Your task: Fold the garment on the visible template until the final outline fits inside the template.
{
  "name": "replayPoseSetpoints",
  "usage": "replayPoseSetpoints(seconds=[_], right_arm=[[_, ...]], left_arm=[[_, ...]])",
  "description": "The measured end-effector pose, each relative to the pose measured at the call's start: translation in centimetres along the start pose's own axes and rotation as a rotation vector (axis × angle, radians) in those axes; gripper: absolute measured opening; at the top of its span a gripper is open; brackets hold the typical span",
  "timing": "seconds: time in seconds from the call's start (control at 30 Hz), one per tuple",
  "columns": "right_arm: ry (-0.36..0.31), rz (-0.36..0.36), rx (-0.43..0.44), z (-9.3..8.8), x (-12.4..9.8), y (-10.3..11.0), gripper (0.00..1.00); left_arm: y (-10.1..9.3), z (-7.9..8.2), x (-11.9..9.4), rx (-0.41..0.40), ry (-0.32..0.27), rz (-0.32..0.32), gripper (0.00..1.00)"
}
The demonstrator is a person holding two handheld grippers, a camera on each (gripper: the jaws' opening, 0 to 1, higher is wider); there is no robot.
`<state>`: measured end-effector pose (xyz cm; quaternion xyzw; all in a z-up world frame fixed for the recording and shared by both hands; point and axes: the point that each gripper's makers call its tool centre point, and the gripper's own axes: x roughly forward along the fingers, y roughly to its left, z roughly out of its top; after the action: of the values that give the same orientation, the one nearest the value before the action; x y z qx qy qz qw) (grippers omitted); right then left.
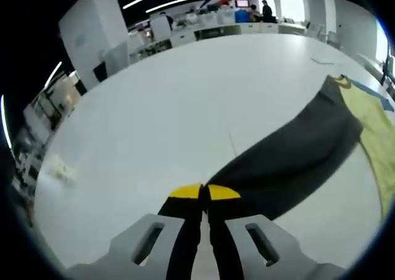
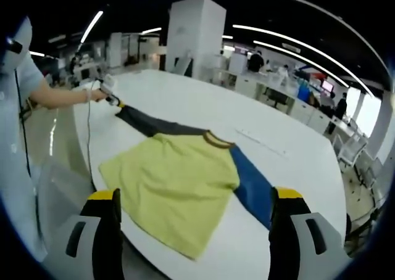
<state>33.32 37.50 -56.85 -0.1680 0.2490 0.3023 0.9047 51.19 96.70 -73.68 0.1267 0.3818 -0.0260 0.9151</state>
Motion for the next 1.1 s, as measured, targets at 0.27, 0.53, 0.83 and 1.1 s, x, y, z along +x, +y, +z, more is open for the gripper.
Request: replayPoseSetpoints(seconds=[0.27, 0.53, 0.83, 1.1], right_arm=[[-0.001, 0.005, 0.001, 0.4, 0.4, 0.0, 1.00], [0.005, 0.015, 0.001, 0.5, 0.9, -0.1, 1.00], [0.006, 0.014, 0.002, 0.4, 1.0, -0.2, 1.00], [-0.003, 0.017, 0.005, 0.5, 1.1, -0.1, 1.00]], left_arm=[[0.2, 0.2, 0.7, 0.011, 0.005, 0.005, 0.00], [0.5, 0.3, 1.3, 0.019, 0.013, 0.010, 0.00], [0.5, -0.4, 1.8, 0.014, 0.027, 0.021, 0.00], [1.2, -0.8, 1.2, 0.021, 0.035, 0.054, 0.20]])
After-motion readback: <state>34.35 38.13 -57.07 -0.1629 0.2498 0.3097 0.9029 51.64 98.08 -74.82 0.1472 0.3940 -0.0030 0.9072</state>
